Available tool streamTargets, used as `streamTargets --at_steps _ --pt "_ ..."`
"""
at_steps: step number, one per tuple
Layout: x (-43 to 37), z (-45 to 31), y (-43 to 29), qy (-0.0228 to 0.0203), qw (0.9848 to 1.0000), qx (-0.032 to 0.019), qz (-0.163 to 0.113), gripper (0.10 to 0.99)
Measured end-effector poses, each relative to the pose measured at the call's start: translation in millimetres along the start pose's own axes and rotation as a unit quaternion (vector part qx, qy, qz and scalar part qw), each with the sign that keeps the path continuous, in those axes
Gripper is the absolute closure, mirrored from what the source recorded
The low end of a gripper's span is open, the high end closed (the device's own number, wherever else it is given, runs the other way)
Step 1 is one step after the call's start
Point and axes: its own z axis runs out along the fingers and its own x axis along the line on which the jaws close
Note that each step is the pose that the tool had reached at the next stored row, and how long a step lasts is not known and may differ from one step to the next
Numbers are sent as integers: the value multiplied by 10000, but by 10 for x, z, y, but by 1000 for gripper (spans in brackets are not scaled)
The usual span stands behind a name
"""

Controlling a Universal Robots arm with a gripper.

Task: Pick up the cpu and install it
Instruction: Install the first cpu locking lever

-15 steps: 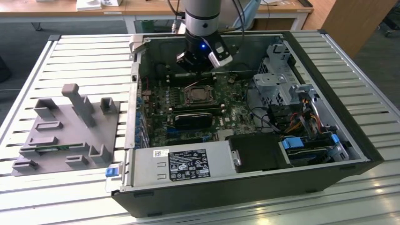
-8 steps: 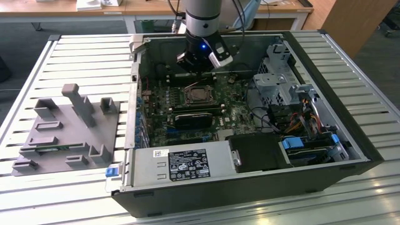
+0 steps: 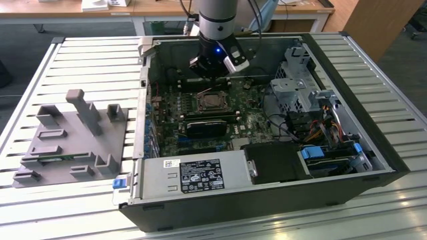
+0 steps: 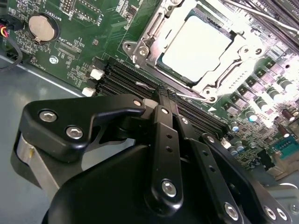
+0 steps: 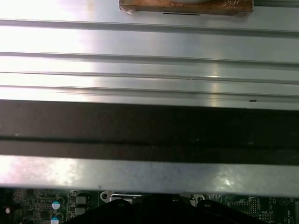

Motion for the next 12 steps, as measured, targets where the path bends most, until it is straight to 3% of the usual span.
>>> streamTargets --at_steps 12 --pt "-69 116 -12 4 10000 1 0 980"
